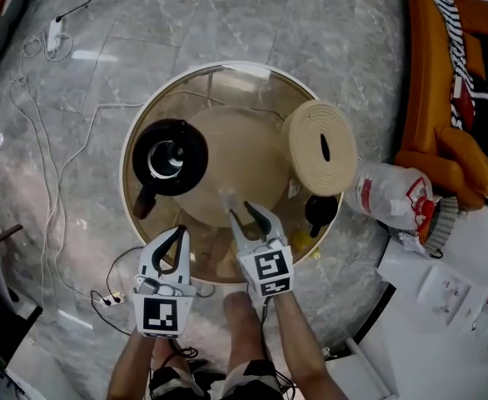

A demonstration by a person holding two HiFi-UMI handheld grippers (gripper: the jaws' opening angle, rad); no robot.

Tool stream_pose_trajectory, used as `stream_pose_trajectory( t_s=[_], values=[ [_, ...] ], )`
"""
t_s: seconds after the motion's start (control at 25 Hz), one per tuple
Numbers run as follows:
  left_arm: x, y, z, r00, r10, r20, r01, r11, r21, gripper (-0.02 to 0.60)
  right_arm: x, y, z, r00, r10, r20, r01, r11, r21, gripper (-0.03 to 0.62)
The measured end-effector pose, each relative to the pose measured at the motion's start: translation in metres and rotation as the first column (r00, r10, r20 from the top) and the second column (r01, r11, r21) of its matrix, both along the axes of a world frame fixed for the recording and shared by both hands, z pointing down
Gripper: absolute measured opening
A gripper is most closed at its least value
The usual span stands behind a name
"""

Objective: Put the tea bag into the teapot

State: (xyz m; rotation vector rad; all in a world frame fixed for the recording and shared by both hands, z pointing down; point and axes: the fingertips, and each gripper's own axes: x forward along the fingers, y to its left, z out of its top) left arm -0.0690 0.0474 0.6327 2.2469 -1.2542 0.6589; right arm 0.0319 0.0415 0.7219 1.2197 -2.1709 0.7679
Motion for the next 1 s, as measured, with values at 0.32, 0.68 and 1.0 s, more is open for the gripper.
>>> stream_pose_trajectory(
  t_s=[0.32, 0.68, 1.0],
  values=[
    [0.003, 0.001, 0.013, 1.0, -0.009, -0.006, 0.009, 1.0, -0.024, 0.017, -0.003, -0.005, 0.034, 1.0, -0.02, -0.001, 0.02, 0.999, -0.049, 0.141],
    [0.003, 0.003, 0.016, 1.0, -0.011, 0.002, 0.011, 0.999, -0.034, 0.017, -0.002, -0.001, 0.045, 0.999, -0.042, -0.026, 0.04, 0.997, -0.061, 0.002],
    [0.006, 0.004, 0.012, 1.0, -0.009, -0.003, 0.009, 1.0, -0.025, 0.017, 0.004, -0.001, 0.038, 0.999, -0.027, -0.027, 0.026, 0.999, -0.042, 0.002]
  ],
)
